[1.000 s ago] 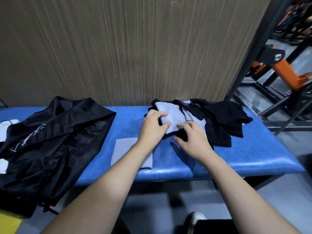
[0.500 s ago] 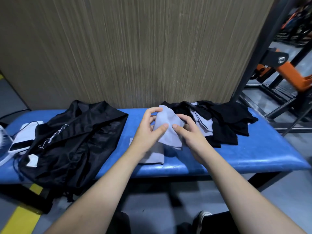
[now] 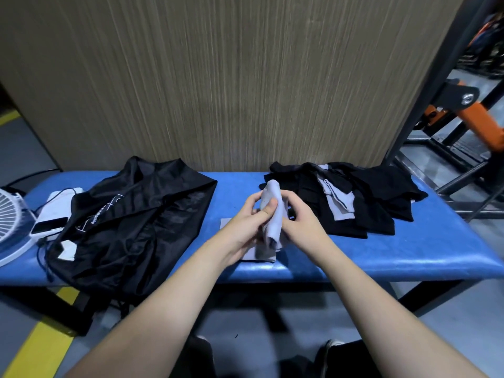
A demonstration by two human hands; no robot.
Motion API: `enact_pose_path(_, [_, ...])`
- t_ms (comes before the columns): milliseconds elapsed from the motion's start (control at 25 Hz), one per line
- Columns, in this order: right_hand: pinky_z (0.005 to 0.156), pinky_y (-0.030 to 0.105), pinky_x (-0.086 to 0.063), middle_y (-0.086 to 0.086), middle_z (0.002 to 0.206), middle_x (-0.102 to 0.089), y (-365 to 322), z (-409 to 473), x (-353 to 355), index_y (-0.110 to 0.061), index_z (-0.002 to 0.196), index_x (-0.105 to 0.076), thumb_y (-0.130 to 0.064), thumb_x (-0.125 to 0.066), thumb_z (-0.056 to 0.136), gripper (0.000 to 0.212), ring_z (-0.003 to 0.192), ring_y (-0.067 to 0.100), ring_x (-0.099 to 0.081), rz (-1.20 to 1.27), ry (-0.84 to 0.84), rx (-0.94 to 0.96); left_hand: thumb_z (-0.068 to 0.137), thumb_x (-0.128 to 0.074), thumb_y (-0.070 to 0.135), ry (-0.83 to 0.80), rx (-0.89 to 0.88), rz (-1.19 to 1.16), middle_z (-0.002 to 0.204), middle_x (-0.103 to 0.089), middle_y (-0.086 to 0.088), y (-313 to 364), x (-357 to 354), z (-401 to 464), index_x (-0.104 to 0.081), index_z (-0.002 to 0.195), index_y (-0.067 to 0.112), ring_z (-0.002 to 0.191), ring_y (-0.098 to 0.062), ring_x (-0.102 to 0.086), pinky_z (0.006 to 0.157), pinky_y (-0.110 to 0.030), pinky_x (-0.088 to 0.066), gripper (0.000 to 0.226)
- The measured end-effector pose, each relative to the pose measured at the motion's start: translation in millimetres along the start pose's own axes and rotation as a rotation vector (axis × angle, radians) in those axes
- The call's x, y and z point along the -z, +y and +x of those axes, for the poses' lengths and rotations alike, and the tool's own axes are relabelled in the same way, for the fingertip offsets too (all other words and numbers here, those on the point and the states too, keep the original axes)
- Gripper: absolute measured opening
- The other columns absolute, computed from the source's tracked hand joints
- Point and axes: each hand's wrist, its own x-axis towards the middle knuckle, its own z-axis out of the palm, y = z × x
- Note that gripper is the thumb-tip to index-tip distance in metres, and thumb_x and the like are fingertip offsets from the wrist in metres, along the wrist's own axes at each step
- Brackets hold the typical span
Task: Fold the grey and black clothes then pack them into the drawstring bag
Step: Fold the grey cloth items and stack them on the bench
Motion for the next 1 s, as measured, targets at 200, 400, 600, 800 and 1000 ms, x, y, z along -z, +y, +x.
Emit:
enact_pose_path(200, [0.088,0.038,-0.052,-0.004,0.106,-0.071,-2.6,0.7,-5.2,-0.020,0.115,-0.063,-0.005,-0.063,0.089,0.030,0.100,0.017,-0.065,-0.011,0.028,0.049,0.092,-0.059,0.053,-0.031,-0.010,0.126,0.114,-0.072,-0.001,-0.7,1.5,1.4,-0.052,0.127,0.027,0.101,-0.016,-0.072,0.078,-0.031,-0.058,0.044])
enact_pose_path(400, [0.070,0.031,-0.049,-0.005,0.096,-0.066,-3.5,1.2,10.8,-0.023,0.097,-0.061,0.005,-0.053,0.083,0.033,0.081,0.013,-0.058,0.064,0.146,0.075,0.090,-0.070,0.038,0.086,-0.160,0.212,0.113,-0.072,0.001,5.1,15.9,6.2,-0.057,0.120,0.026,0.105,-0.016,-0.069,0.089,-0.034,-0.056,0.035])
enact_pose_path(600, [0.063,0.022,-0.035,-0.003,0.084,-0.054,10.2,7.6,47.4,-0.028,0.080,-0.051,0.007,-0.038,0.076,0.037,0.071,0.022,-0.049,-0.169,0.311,0.000,0.081,-0.074,0.016,0.278,-0.282,0.653,0.104,-0.063,0.014,12.7,49.3,2.2,-0.062,0.107,0.031,0.092,-0.006,-0.059,0.079,-0.024,-0.047,0.033])
enact_pose_path(800, [0.041,0.014,-0.027,0.006,0.071,-0.056,11.0,0.8,60.2,-0.014,0.085,-0.057,0.007,-0.035,0.082,0.031,0.045,0.007,-0.035,-0.303,0.220,-0.082,0.085,-0.070,0.019,0.330,-0.241,0.794,0.083,-0.059,0.009,6.8,65.4,-0.5,-0.060,0.092,0.027,0.068,-0.007,-0.051,0.063,-0.026,-0.039,0.014])
enact_pose_path(1000, [0.039,0.018,-0.025,0.007,0.067,-0.052,18.7,2.9,54.7,-0.014,0.083,-0.059,0.006,-0.031,0.086,0.035,0.041,0.010,-0.031,-0.367,0.140,-0.131,0.097,-0.056,0.024,0.349,-0.297,0.729,0.099,-0.059,0.003,5.2,66.9,-4.6,-0.050,0.109,0.040,0.079,-0.016,-0.051,0.073,-0.032,-0.039,0.021])
